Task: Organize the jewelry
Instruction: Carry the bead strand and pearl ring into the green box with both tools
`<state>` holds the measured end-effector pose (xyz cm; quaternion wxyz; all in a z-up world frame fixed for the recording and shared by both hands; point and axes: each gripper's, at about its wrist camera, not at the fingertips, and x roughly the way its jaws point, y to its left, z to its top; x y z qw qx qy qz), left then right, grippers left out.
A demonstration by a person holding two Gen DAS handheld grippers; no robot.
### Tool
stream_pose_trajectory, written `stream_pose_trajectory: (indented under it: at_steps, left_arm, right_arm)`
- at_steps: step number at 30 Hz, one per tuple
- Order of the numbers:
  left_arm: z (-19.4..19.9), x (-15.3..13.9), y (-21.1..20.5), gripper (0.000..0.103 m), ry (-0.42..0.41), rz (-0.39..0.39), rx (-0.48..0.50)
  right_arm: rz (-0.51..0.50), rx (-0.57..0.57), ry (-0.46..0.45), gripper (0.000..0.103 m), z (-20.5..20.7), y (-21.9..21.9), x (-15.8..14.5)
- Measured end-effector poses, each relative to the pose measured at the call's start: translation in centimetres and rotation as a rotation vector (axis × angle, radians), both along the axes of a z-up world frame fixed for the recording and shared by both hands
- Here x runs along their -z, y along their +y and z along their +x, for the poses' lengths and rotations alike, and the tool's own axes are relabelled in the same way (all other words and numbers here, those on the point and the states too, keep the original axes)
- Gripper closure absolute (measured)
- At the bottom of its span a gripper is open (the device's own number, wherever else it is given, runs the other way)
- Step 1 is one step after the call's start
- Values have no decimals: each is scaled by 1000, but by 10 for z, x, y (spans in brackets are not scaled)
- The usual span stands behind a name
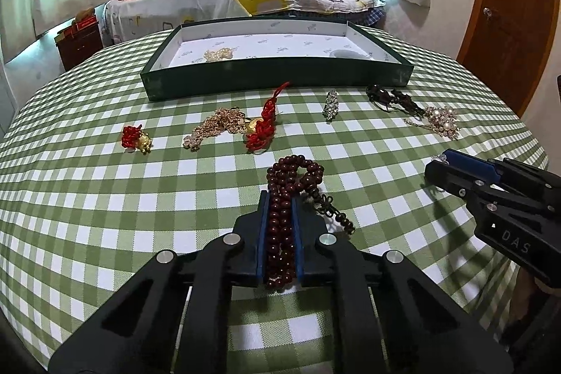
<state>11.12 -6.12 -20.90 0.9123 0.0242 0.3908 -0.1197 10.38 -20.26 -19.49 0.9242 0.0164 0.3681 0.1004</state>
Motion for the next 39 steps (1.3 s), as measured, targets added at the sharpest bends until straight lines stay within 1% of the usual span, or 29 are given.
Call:
stream_pose_trajectory:
  at_steps: [7,11,19,26,32,33,36,39]
  left_arm:
    - [1,-14,7,91,-33,-26,-20]
    - [5,-23,9,91,-50,-41,-23]
    - [29,-47,8,91,-97,-73,-17]
    - [69,-71,2,91,-149,-90,-7]
    - [119,-89,-1,91,-194,-79,-7]
    - [132,-91,-1,91,-198,-77,-12]
    - [162,-92,4,91,-181,-84,-29]
    - [193,-87,10,91,-151,-84,-54]
  right_arm:
    - [19,-4,-6,75,0,0,-6]
    - [26,-11,-22,75,4,3,-17]
    - [28,-19,-65,75,26,8,-39]
    - [32,-5,-124,75,66,5,-66]
    - [14,4,-184,75,116,0,-88]
    - [12,6,-191,75,123,-1,-90]
    - [6,10,-198,75,152,-5,-94]
    - [2,12,-181,75,180,-9,-91]
